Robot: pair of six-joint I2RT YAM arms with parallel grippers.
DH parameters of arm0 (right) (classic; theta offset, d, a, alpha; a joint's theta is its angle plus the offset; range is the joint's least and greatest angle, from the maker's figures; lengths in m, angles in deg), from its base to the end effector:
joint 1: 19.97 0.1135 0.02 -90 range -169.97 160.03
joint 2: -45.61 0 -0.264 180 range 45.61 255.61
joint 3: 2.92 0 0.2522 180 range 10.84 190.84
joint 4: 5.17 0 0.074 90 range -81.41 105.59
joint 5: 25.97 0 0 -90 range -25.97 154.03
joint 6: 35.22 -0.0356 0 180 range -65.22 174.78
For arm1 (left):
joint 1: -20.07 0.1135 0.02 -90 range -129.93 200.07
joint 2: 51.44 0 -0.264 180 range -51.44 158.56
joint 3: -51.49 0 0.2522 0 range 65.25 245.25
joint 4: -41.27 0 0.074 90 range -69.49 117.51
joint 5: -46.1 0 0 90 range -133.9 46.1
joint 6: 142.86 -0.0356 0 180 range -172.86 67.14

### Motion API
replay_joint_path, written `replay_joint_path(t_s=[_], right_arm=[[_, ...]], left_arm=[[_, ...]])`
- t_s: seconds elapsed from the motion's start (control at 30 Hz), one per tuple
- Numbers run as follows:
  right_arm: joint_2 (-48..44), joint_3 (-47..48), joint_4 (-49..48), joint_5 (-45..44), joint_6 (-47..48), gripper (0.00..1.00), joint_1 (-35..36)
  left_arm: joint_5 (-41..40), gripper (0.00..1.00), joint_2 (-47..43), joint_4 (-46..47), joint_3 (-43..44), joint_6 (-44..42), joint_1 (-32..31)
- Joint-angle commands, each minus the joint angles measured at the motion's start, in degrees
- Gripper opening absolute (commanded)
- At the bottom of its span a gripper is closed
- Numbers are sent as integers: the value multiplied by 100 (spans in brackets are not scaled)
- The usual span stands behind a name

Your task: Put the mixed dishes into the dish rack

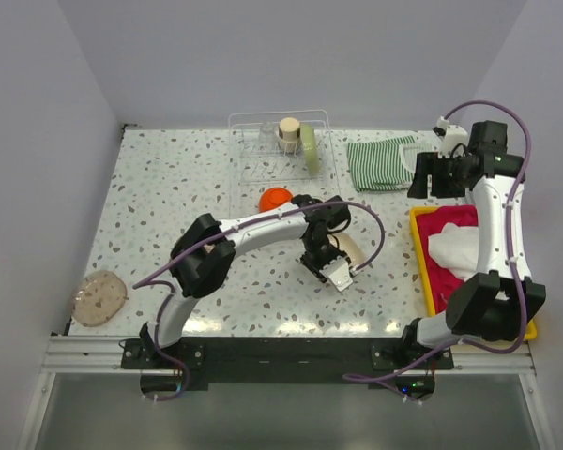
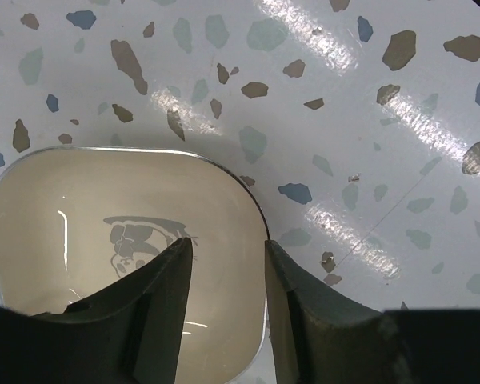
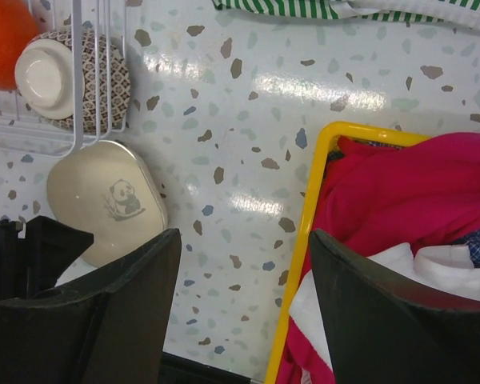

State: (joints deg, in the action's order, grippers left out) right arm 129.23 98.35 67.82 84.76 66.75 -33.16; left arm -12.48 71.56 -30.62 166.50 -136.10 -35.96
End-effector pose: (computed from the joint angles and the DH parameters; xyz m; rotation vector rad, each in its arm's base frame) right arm 0.2872 -0.0544 0.3641 -0.1144 2.4653 0.2724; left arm 0.2259 -0.3685 0.1971 2.6124 0.8964 -0.6973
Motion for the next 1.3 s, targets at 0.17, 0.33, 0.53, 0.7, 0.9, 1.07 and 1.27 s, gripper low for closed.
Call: replay_joint_path(t_s=[0.17,0.33,0.53,0.7,0.9,1.07,1.27], right_arm=[[-328,-164,72,300,96,69,-26],[-381,-155,151,300,113,69,-26],[-320,-67,265,291,209,69,-34],[-284,-14,318,256,367,69,-52],[-363,-119,362,265,526,69,-70],[-460,-198,388,256,657,69,-78],[-627,-260,476,221,772,69,-78]], left_arm=[[-171,46,-268,-163,26,361,-119],[-277,48,-408,-102,-62,519,-154],[-470,45,-189,99,-114,748,-154],[-531,37,-154,240,-211,783,-154],[-628,32,-206,442,-509,775,-180],[-795,27,-224,750,-800,888,-250],[-655,10,-320,742,-642,968,-382]])
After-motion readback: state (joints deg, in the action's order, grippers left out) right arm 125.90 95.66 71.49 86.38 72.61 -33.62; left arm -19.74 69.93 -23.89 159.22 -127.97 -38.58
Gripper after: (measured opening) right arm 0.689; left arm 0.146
